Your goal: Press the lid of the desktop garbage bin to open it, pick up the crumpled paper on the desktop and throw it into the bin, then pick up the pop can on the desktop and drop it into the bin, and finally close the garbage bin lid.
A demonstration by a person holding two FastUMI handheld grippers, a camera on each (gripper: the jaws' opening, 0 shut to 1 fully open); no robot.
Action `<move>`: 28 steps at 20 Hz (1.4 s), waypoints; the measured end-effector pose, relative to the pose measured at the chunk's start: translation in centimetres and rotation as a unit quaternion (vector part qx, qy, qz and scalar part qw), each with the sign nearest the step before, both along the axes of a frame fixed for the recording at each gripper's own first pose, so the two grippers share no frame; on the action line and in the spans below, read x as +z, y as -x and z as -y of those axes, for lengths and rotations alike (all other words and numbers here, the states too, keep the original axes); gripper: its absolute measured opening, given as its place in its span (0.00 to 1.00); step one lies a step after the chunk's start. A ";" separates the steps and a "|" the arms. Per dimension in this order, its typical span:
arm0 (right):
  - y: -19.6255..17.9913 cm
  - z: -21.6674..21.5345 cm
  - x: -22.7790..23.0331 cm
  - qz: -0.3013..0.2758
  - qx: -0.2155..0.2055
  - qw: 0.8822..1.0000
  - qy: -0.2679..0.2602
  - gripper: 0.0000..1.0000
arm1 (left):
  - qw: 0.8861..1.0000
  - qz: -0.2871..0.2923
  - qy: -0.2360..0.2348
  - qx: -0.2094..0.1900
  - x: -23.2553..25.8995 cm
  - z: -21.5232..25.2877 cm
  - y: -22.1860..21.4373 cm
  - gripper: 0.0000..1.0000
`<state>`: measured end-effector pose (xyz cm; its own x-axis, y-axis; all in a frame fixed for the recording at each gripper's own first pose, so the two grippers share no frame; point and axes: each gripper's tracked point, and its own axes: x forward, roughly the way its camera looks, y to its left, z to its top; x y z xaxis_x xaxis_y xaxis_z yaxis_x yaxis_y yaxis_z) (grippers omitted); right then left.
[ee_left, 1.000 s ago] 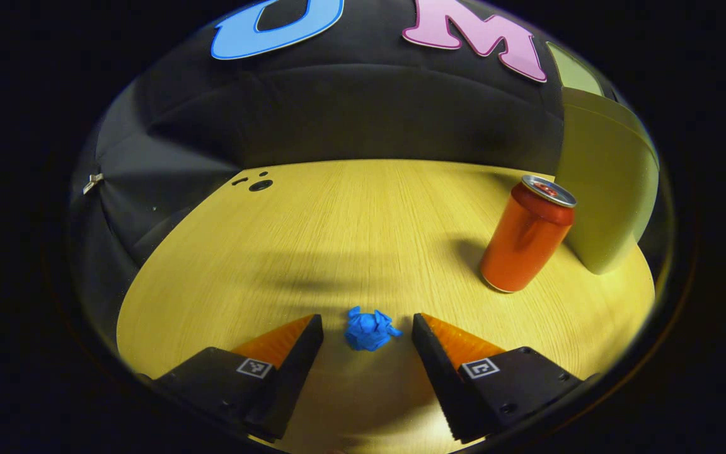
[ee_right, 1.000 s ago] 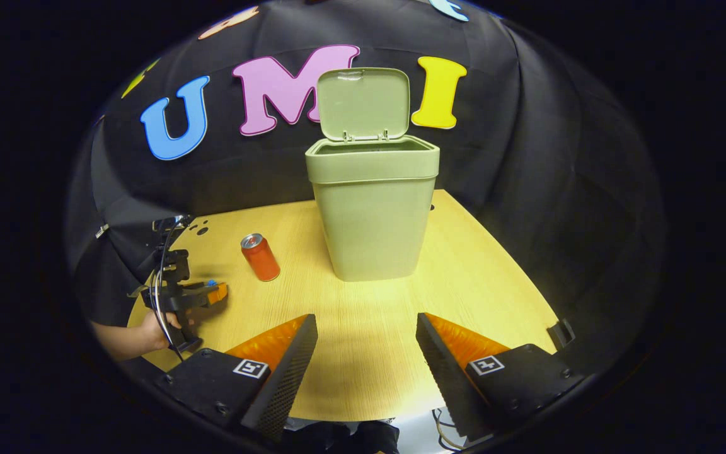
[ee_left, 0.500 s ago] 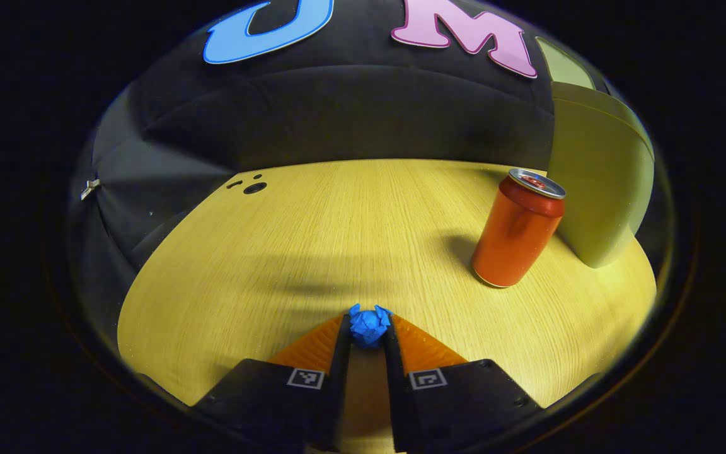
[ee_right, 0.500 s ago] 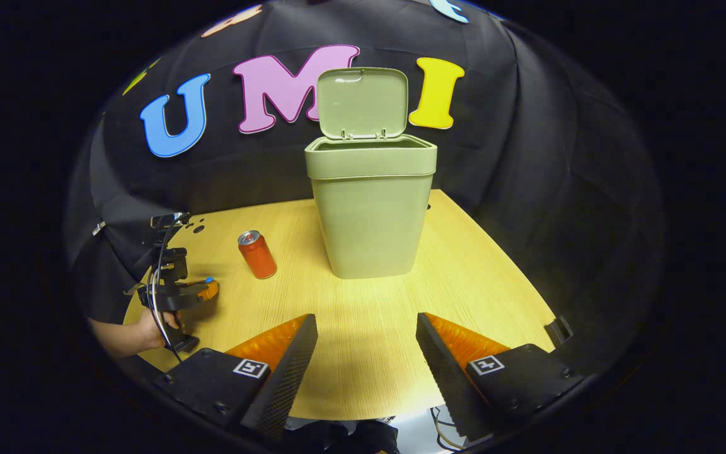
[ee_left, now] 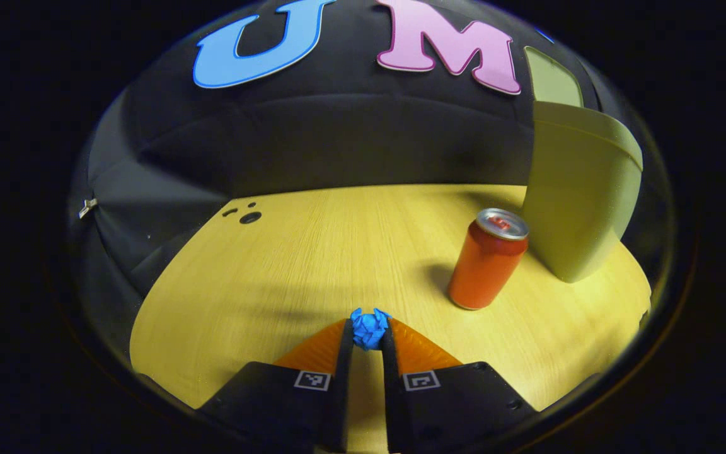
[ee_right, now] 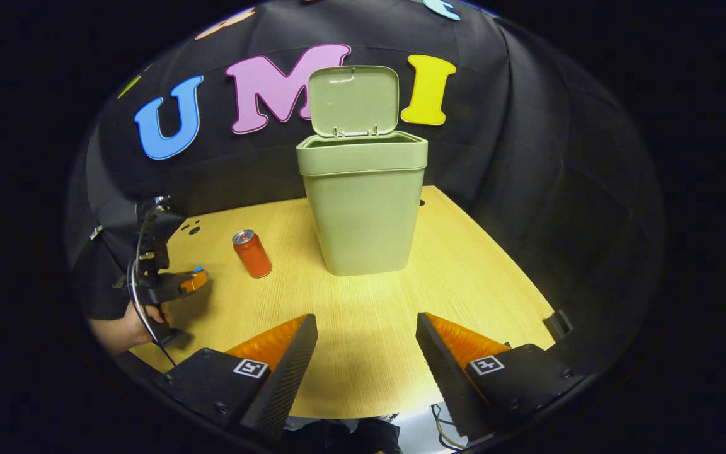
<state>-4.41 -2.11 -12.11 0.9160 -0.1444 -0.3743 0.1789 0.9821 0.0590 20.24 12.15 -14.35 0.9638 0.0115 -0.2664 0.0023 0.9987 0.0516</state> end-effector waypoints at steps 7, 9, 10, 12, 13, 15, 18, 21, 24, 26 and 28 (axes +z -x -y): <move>-0.8 0.1 0.7 0.020 0.009 1.000 -0.005 0.99 | 0.997 0.071 -0.008 -0.041 9.3 3.0 2.7 0.28; -1.1 0.6 1.0 0.026 0.009 1.000 -0.009 0.99 | 0.995 0.087 -0.002 -0.051 12.2 4.2 3.4 0.24; -1.3 0.9 1.2 0.030 0.010 0.999 -0.012 0.99 | 0.994 0.096 0.002 -0.057 13.8 4.9 3.6 0.23; -2.0 1.6 1.3 0.033 0.011 0.999 -0.019 0.99 | 0.991 0.115 0.009 -0.070 17.0 6.8 3.8 0.28; -2.3 2.1 1.3 0.031 0.011 0.999 -0.024 0.99 | 0.989 0.127 0.013 -0.078 18.7 7.9 3.9 0.23; -3.2 2.6 1.4 0.029 0.019 0.999 -0.035 0.99 | 0.982 0.156 0.020 -0.102 21.8 10.6 4.1 0.23; -4.6 3.4 1.9 0.031 0.037 0.998 -0.030 0.99 | 0.976 0.172 0.015 -0.133 24.8 14.8 3.6 0.27; -5.8 4.0 2.2 0.036 0.058 0.997 -0.026 0.99 | 0.969 0.183 0.020 -0.164 26.9 19.5 3.4 0.27; -6.7 4.7 2.2 0.036 0.075 0.996 -0.030 0.99 | 0.964 0.186 0.019 -0.190 28.0 24.0 2.9 0.27; -7.1 5.0 1.9 0.032 0.085 0.995 -0.033 0.99 | 0.961 0.182 0.019 -0.207 27.7 26.8 2.5 0.27; -7.4 5.4 1.4 0.026 0.096 0.994 -0.040 0.99 | 0.960 0.178 0.020 -0.215 27.5 29.2 2.1 0.27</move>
<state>3.00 -7.47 -10.69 0.9425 0.0627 -0.3283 -0.0161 0.9896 0.1429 18.17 -17.05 13.20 0.9076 -0.4102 0.0895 0.4031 0.9109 0.0879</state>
